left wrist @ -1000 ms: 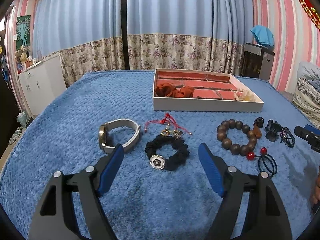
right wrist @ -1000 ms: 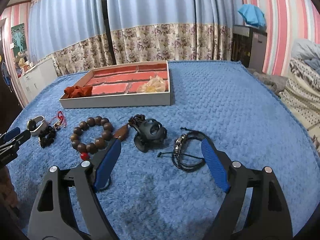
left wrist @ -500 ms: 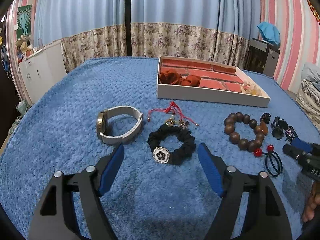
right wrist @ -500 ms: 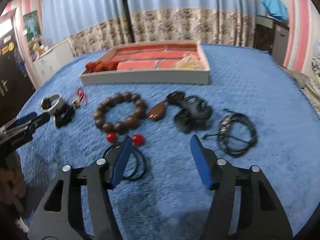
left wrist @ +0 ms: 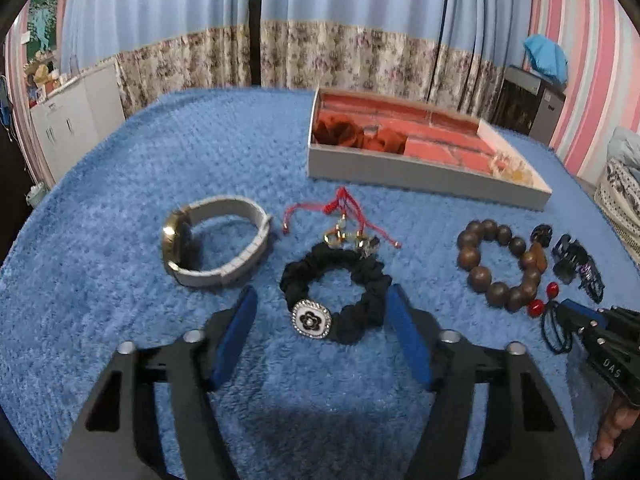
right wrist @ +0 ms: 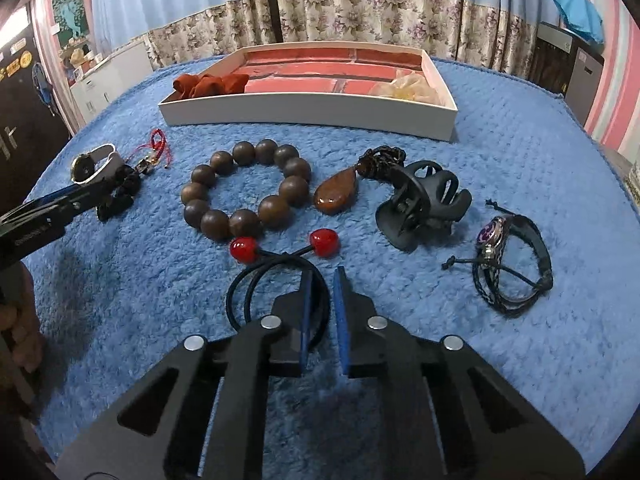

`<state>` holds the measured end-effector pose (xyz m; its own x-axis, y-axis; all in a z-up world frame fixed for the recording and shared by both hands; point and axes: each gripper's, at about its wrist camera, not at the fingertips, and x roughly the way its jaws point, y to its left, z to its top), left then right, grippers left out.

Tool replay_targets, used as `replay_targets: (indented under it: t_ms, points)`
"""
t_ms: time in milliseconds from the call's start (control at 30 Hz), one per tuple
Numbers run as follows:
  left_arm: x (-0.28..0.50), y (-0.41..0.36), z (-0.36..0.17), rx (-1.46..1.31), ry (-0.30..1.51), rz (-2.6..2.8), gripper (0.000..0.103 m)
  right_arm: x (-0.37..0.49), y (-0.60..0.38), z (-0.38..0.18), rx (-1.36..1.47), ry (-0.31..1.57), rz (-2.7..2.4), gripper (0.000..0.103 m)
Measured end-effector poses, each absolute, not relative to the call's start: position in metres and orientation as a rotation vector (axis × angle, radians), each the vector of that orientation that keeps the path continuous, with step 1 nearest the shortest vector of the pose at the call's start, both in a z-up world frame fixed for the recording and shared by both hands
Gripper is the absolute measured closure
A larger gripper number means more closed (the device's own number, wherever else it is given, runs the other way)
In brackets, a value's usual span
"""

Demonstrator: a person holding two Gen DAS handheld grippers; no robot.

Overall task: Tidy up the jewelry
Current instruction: 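Grasp the black beaded bracelet with the left tool while the right tool grasps the black hair tie, then lift and carry the black bracelet and hair tie with both tools into the tray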

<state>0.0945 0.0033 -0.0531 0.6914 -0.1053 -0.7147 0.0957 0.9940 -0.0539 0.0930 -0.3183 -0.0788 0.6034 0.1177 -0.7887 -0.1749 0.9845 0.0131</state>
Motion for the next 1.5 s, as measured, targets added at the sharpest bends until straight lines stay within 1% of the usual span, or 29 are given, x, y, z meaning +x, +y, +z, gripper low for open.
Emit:
replay_targets:
  t_ms: [100, 167, 200, 233, 300, 367, 533, 900, 1200, 1500]
  points:
    - [0.102, 0.005, -0.062, -0.029, 0.858, -0.126, 0.054, 0.094, -0.319, -0.079, -0.066, 0.908, 0.174, 0.094]
    - [0.103, 0.005, -0.061, -0.033, 0.859, -0.131, 0.062, 0.094, -0.320, -0.079, -0.062, 0.908, 0.176, 0.094]
    - [0.102, 0.004, -0.061, -0.029, 0.854, -0.145, 0.079, 0.094, -0.320, -0.079, -0.060, 0.908, 0.177, 0.094]
    - [0.100, 0.002, -0.060, -0.026, 0.851, -0.163, 0.083, 0.094, -0.321, -0.079, -0.056, 0.906, 0.179, 0.094]
    - [0.097, 0.001, -0.058, -0.029, 0.837, -0.174, 0.087, 0.094, -0.320, -0.078, -0.052, 0.902, 0.183, 0.097]
    - [0.092, 0.001, -0.055, -0.034, 0.819, -0.179, 0.088, 0.090, -0.323, -0.074, -0.042, 0.875, 0.180, 0.098]
    - [0.080, -0.001, -0.044, -0.022, 0.794, -0.185, 0.089, 0.082, -0.329, -0.057, -0.015, 0.816, 0.182, 0.099]
    - [0.063, -0.007, -0.003, 0.014, 0.701, -0.219, 0.088, 0.074, -0.342, -0.004, -0.025, 0.656, 0.152, 0.099]
    - [0.073, -0.018, 0.029, 0.053, 0.631, -0.258, 0.088, 0.088, -0.355, 0.037, -0.027, 0.556, 0.134, 0.099]
    - [0.105, -0.018, 0.056, 0.058, 0.560, -0.255, 0.088, 0.109, -0.365, 0.064, -0.036, 0.496, 0.117, 0.099]
